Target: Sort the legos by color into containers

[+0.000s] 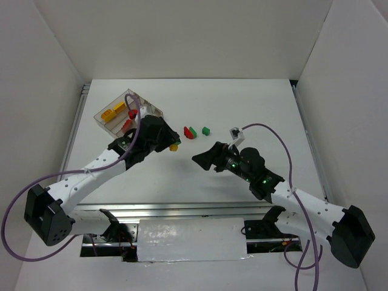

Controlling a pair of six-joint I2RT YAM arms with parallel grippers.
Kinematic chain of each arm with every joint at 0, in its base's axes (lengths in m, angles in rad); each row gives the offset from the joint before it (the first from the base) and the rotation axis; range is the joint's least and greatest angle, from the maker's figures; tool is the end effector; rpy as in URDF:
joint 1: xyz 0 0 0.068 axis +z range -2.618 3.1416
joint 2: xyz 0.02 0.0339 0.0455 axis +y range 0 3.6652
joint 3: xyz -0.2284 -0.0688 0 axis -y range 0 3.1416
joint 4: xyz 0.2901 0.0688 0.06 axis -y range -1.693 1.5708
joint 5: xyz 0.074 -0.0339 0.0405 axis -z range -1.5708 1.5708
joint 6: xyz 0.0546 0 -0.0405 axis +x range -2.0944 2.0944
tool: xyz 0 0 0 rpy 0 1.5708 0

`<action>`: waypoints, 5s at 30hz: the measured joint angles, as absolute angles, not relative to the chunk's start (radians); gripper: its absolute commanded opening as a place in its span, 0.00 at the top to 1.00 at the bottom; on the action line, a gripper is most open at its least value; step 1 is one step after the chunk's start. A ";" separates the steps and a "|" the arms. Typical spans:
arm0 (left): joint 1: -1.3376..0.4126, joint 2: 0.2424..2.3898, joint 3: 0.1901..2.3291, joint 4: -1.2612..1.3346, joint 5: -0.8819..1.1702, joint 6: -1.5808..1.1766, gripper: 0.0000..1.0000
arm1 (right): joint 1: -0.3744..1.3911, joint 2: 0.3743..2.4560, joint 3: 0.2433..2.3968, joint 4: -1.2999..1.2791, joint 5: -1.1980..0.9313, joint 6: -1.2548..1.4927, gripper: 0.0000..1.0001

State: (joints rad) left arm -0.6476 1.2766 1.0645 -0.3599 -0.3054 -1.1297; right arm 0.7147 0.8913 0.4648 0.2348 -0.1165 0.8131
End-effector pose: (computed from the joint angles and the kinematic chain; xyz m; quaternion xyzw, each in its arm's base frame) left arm 0.2938 -0.2017 0.2614 -0.2779 0.8252 -0.2832 0.4021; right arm 0.2158 0.1957 0.2014 0.0009 0.7711 0.4718 0.4276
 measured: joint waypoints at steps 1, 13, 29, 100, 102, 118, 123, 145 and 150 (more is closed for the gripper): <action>-0.653 1.266 1.057 -0.353 -0.296 -1.139 1.00 | 0.736 0.910 0.465 0.285 -0.109 0.815 0.05; -0.743 1.258 1.040 -0.303 -0.215 -1.197 1.00 | 0.927 1.153 0.572 0.480 0.099 0.789 0.16; -0.772 1.208 1.033 -0.283 -0.216 -1.210 0.89 | 0.966 1.217 0.602 0.560 0.263 0.715 1.00; -0.789 1.005 0.911 0.163 0.638 -0.596 1.00 | 0.678 0.715 0.450 0.652 -0.710 0.747 0.00; -0.789 1.003 0.911 0.141 0.650 -0.567 1.00 | 0.678 0.671 0.467 0.569 -0.695 0.696 0.00; -0.787 0.976 0.910 0.131 0.785 -0.496 1.00 | 0.673 0.630 0.545 0.375 -0.702 0.574 0.56; -0.779 0.989 0.909 0.134 0.785 -0.497 1.00 | 0.673 0.643 0.545 0.397 -0.727 0.594 0.85; -0.794 0.997 0.961 -0.043 0.737 -0.364 1.00 | 0.547 0.535 0.522 0.376 -0.770 0.540 1.00; -0.794 0.997 0.974 -0.119 0.639 -0.339 1.00 | 0.502 0.498 0.522 0.326 -0.730 0.522 1.00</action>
State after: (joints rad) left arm -0.7940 0.9966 0.9737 -0.1192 0.6392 -0.3393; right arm 0.5018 0.4984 0.5224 0.3264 -0.7296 0.5224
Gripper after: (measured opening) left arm 0.474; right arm 0.434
